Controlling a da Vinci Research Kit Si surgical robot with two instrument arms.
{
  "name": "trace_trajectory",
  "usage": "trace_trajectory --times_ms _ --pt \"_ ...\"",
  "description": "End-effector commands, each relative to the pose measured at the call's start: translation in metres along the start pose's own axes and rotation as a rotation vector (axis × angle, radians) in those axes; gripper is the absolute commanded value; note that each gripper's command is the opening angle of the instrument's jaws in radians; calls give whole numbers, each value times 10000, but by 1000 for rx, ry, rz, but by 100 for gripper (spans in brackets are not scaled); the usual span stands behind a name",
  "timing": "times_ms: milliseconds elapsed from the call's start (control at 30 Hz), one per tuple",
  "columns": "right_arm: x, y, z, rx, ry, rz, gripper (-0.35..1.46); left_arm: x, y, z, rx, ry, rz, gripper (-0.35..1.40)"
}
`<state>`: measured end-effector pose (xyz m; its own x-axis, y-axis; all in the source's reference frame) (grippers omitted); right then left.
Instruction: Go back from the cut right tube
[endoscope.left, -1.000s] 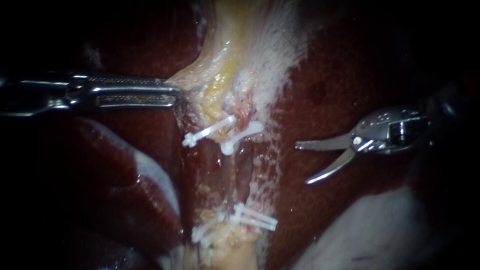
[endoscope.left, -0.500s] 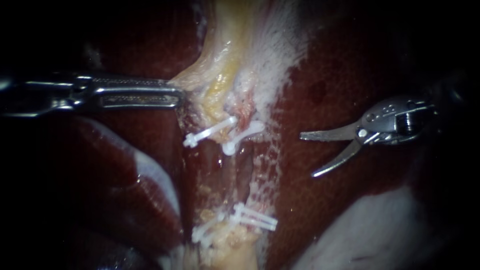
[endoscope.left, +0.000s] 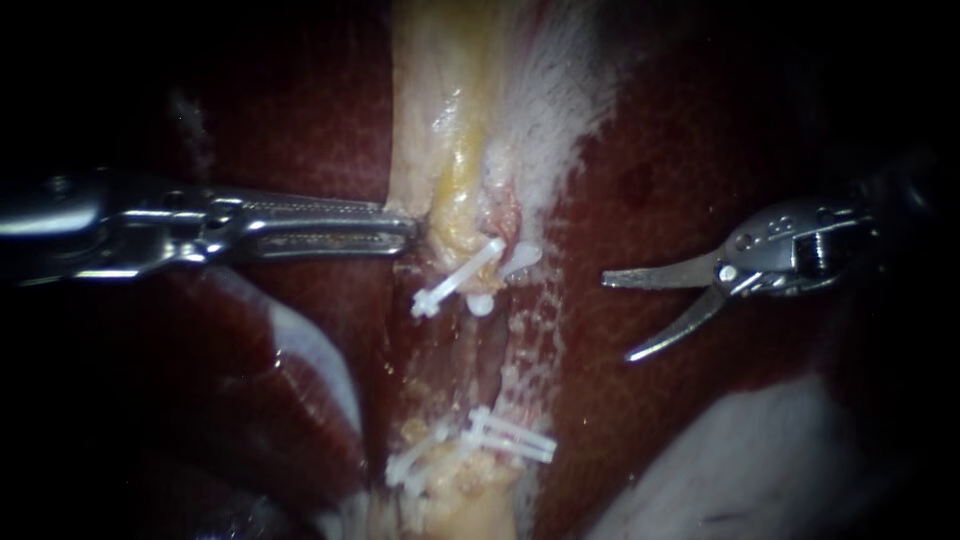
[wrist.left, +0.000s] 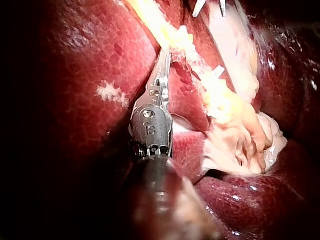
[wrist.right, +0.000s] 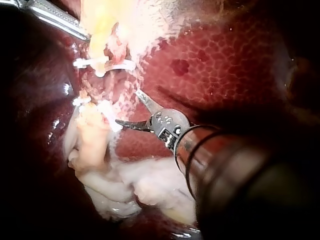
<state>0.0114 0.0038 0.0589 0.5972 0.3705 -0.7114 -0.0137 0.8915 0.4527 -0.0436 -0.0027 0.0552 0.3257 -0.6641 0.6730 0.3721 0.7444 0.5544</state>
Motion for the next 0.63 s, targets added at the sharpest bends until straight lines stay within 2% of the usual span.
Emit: trace_trajectory --times_ms 33,200,633 --pt "0 0 0 0 0 0 143 0 -1 0 1 0 0 -35" --pt "1 0 0 0 0 0 143 0 -6 2 6 1 3 -35" --pt "2 -3 0 0 0 0 143 0 -6 3 8 1 4 -35"
